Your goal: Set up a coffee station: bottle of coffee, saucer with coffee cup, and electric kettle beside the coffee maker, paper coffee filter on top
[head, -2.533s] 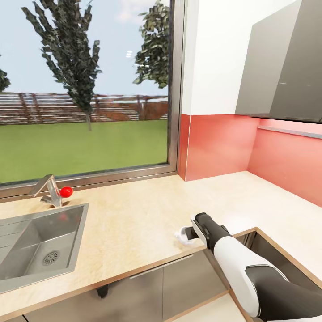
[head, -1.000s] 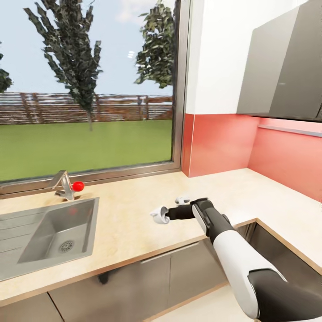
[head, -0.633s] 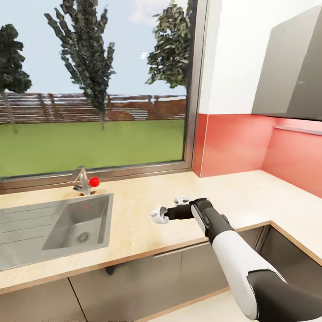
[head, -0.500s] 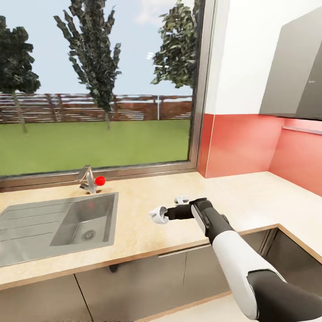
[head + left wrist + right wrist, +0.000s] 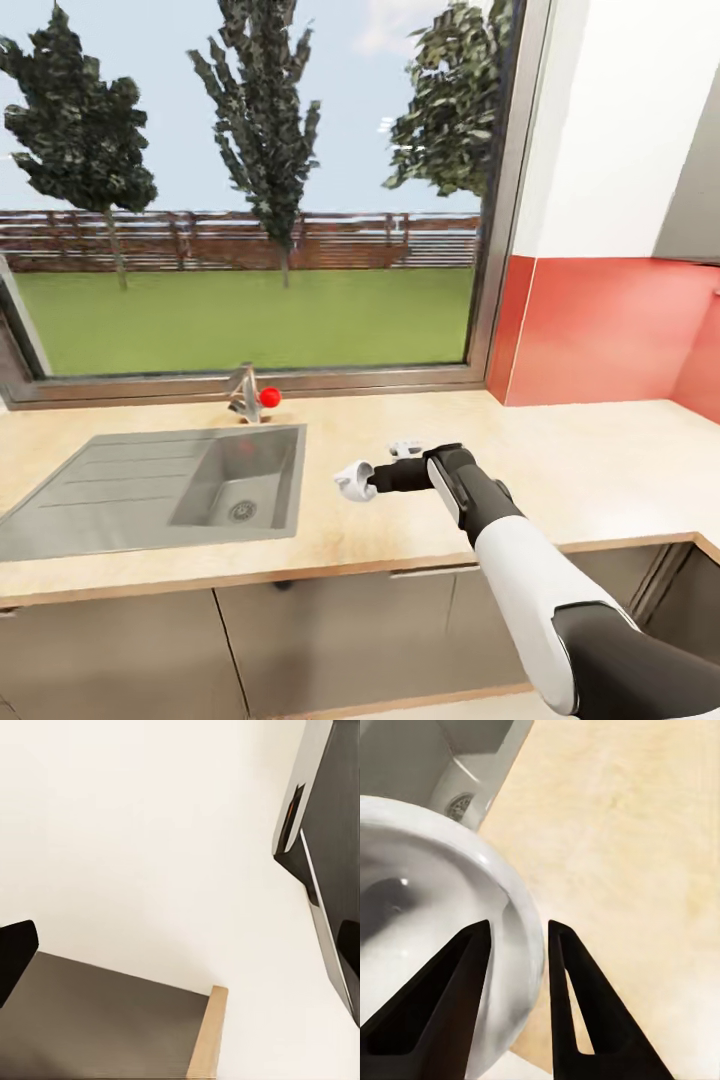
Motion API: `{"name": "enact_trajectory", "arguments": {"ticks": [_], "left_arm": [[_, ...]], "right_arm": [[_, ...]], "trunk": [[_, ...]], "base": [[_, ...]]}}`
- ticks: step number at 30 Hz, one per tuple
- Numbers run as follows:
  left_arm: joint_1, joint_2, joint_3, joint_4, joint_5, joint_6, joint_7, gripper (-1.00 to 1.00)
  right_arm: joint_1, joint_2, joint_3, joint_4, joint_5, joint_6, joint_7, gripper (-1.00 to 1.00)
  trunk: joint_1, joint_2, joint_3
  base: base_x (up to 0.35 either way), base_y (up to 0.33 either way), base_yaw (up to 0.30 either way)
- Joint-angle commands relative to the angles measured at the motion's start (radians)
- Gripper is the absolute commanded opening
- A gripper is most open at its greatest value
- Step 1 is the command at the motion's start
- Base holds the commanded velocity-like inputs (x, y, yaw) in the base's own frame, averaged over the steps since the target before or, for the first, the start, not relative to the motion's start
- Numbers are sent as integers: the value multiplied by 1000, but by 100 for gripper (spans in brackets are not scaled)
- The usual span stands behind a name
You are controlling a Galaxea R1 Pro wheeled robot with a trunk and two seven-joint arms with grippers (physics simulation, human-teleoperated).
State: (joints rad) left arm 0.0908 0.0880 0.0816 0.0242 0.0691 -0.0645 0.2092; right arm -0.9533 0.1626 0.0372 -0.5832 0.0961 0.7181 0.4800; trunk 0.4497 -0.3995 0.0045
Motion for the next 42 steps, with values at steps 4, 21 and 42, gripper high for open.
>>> {"name": "enact_trajectory", "arguments": {"ticks": [4, 21, 42], "left_arm": [[0, -3, 7, 2, 6, -7, -1, 100], [-3, -10, 7, 0, 6, -8, -1, 100], [-3, -8, 10, -26, 9, -6, -1, 100]], "right_arm": [[0, 0, 0, -1, 9, 3, 8, -100], [0, 0, 0, -3, 10, 3, 8, -100], [0, 0, -2, -7, 10, 4, 8, -100]], "trunk": [[0, -1, 0], [0, -1, 0], [0, -1, 0]], "base": [[0, 174, 282], [0, 295, 282], [0, 312, 282]]}}
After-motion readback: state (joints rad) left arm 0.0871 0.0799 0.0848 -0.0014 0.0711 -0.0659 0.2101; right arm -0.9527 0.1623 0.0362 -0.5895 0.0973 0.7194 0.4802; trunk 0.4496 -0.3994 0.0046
